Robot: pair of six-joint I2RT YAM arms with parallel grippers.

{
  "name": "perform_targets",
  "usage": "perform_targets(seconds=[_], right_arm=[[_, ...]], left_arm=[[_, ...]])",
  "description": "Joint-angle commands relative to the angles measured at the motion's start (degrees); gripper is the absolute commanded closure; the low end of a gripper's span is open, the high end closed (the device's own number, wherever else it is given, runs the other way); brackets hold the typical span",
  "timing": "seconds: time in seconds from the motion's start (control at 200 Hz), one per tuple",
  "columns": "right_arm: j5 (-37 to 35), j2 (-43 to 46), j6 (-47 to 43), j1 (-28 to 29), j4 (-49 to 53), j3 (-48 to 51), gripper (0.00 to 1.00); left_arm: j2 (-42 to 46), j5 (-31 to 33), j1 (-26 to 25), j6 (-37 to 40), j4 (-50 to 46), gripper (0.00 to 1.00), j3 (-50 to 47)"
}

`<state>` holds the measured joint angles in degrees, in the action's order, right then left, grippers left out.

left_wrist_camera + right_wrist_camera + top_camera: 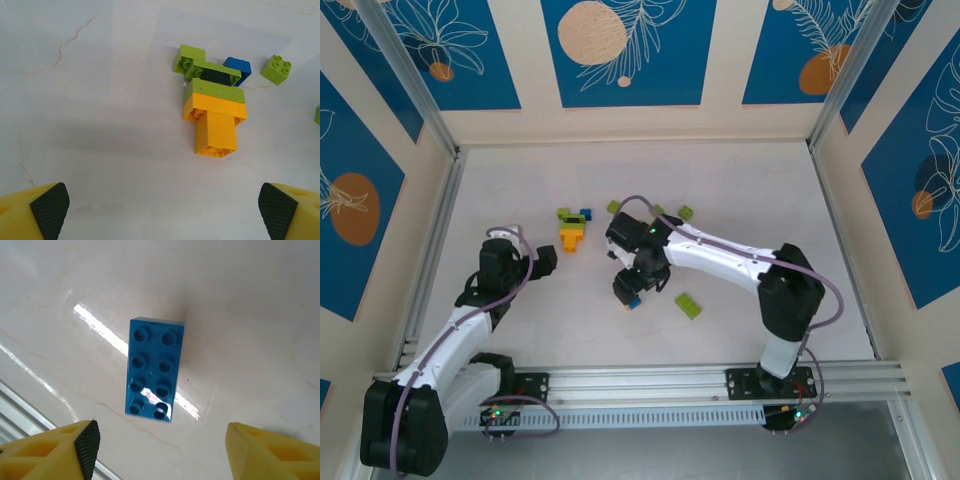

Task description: Assemble a carrot with lego

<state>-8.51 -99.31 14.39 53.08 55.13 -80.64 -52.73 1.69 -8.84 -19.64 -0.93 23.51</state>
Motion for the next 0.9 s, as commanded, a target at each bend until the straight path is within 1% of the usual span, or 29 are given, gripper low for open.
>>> perform_targets(seconds=[0.0, 0.185, 0.3, 0.395, 0.55, 0.64, 0.78, 0.895], right_arm=[[-1.7, 4.9, -0.6, -1.5, 4.0, 0.2, 0.31], [-2.2, 9.5, -0.7, -7.7, 2.1, 10.6, 0.3], [-2.3, 10.6, -0.3, -11.4, -1.0, 16.5, 0.29], [-1.5, 10.9, -0.1, -13.3, -3.6, 20.0, 0.28], [0.9, 10.1, 0.1, -14.6, -6.2, 22.1, 0.28], [1.7, 8.0, 0.7, -15.4, -6.1, 21.9, 0.28], [3.4, 5.7, 1.6, -15.4, -6.7, 22.6, 0.3], [3.6, 6.0, 3.4, -15.4, -7.5, 23.9, 0.3]], left_arm=[[0.1, -1.0, 0.9, -0.7, 0.8, 0.0, 0.3], [0.5, -1.0, 0.9, -0.7, 0.8, 0.0, 0.2], [0.1, -1.3, 0.9, -0.8, 1.2, 0.0, 0.2], [-0.4, -1.5, 1.0, -0.8, 1.3, 0.0, 0.3], [-0.9, -1.4, 0.9, -0.7, 1.4, 0.0, 0.5], [-0.9, -1.3, 1.0, -0.7, 1.4, 0.0, 0.5], [-1.0, -1.1, 0.9, -0.6, 1.3, 0.0, 0.5], [-1.2, -1.3, 0.9, -0.6, 1.6, 0.0, 0.6]])
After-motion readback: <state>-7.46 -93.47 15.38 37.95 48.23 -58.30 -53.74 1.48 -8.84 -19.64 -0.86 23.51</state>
